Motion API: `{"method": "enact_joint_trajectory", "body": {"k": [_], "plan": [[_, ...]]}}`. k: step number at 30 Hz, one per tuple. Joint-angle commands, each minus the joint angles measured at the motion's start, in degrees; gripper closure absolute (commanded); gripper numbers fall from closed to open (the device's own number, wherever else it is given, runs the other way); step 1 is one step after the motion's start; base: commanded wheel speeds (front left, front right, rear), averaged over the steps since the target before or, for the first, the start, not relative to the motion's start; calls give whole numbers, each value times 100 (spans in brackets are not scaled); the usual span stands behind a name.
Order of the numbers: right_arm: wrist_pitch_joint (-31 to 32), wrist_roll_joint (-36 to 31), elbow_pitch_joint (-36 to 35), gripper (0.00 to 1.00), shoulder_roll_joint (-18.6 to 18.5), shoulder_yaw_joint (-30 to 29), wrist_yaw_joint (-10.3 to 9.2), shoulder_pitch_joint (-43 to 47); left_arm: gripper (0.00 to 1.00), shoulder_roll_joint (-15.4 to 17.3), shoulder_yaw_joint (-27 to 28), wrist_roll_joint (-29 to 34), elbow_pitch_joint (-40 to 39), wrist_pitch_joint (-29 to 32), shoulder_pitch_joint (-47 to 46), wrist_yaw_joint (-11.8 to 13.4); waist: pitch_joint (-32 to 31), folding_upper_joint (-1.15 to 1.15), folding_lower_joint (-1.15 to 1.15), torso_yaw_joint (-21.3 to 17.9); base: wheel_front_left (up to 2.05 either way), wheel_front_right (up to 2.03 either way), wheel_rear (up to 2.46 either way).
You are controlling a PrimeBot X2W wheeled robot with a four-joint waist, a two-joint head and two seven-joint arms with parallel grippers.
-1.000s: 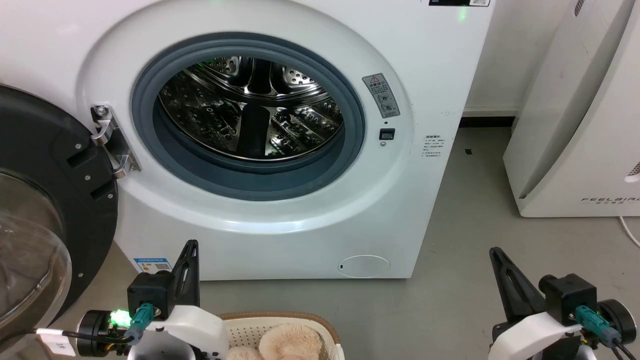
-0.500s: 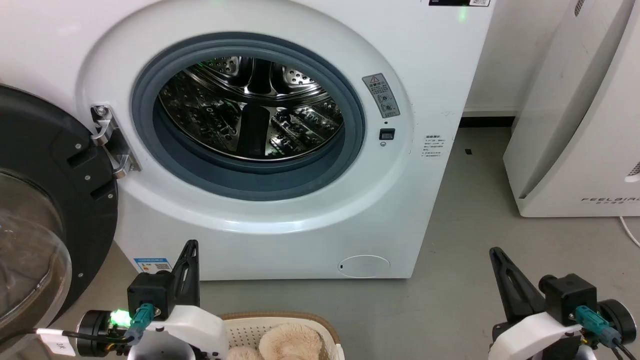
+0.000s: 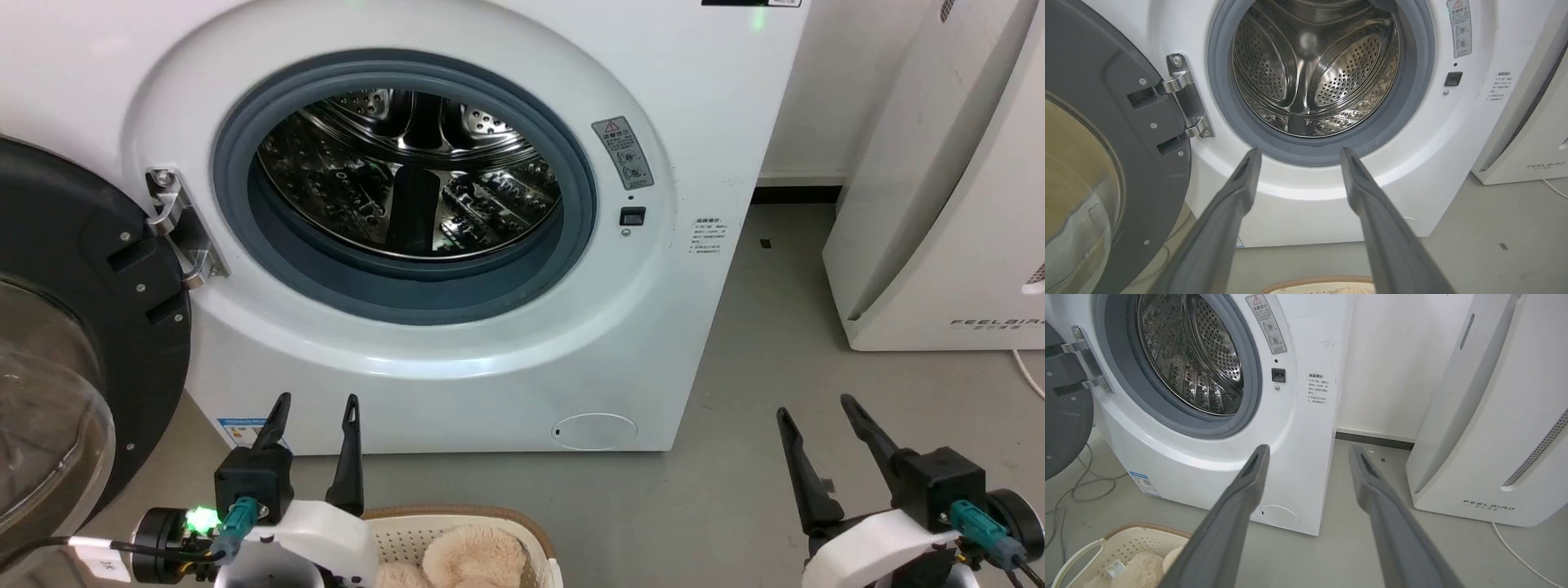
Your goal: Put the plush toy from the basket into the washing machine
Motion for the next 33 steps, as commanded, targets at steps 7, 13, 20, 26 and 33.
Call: {"method": "enact_joint_trajectory", "body": {"k": [7,13,20,26,33], "plan": [[-136,137,-54,0,0,-61,-1,-52,0,3,-64,-68,322,-130,-202,-6,120,0,0,-10,0,0,0],[-207,209,-83,0,0,-100,-1,-139,0,3,-139,-93,758,-202,-440,-64,323,0,0,-32,0,0,0],[-290,305,-130,0,0,-138,-1,-288,0,3,-206,-180,1410,-258,-781,-146,645,0,0,-78,0,0,0],[-362,385,-186,0,0,-175,-1,-453,0,37,-257,-244,1932,-232,-1092,-182,1001,0,0,-120,0,0,0],[-445,469,-264,0,0,-225,-2,-650,0,111,-378,-252,2401,-50,-1396,-157,1464,0,0,-181,0,0,0]]}}
